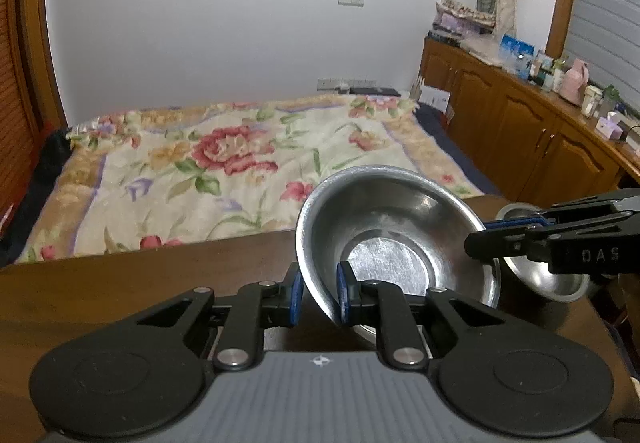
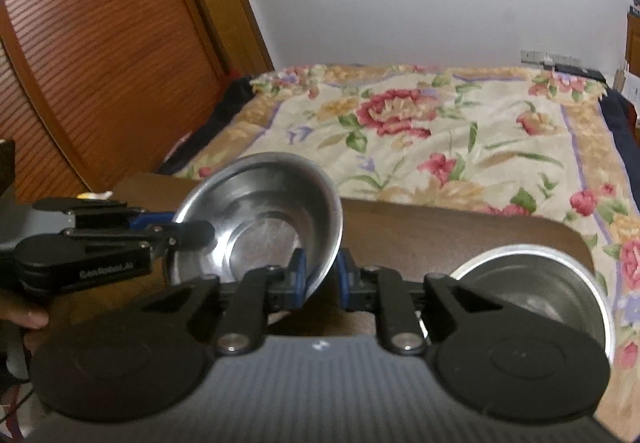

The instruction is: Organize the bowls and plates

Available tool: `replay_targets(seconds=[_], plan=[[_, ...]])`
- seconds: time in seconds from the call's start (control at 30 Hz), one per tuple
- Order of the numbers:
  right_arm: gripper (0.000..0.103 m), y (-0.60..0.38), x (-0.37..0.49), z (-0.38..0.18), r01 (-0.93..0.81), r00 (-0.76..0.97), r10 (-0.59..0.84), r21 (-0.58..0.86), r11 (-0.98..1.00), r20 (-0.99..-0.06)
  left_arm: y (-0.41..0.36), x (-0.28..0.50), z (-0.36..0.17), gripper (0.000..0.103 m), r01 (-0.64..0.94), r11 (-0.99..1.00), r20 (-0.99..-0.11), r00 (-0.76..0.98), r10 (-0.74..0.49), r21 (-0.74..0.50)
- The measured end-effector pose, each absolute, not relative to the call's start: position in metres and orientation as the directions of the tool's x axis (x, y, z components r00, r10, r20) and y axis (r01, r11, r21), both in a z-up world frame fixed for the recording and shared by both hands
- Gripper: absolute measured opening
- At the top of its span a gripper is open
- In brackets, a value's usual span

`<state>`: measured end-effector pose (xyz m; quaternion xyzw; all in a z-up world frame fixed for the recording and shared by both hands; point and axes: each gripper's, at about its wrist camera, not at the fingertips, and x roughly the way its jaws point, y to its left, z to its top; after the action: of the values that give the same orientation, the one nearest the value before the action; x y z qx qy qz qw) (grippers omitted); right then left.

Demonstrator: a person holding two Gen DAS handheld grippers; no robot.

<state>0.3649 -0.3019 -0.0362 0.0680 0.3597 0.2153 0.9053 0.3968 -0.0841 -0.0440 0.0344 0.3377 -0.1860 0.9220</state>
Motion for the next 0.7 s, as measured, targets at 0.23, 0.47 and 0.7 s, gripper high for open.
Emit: replay_targets(seconds=[0.23, 0.47, 0.7], plan=[[0.018, -0.313, 0.34, -0.01, -0.336, 0.703, 0.442, 0.288, 0.897, -0.557, -0.088, 0.367, -0.01, 0.02, 0.393, 0.918, -0.588, 0.732, -0.344, -0.048], [0.018, -0.323, 0.31, 0.015, -0.337, 0.746, 0.434, 0.275, 0.9, -0.506, -0.09, 0.332, 0.018, 0.021, 0.429, 0.903, -0.561, 0.739, -0.374, -0.038], [0.018, -0.331, 0.277, 0.037, -0.337, 0.782, 0.422, 0.258, 0.905, -0.459, -0.089, 0.293, 0.043, 0.021, 0.458, 0.886, -0.527, 0.738, -0.422, -0.068]])
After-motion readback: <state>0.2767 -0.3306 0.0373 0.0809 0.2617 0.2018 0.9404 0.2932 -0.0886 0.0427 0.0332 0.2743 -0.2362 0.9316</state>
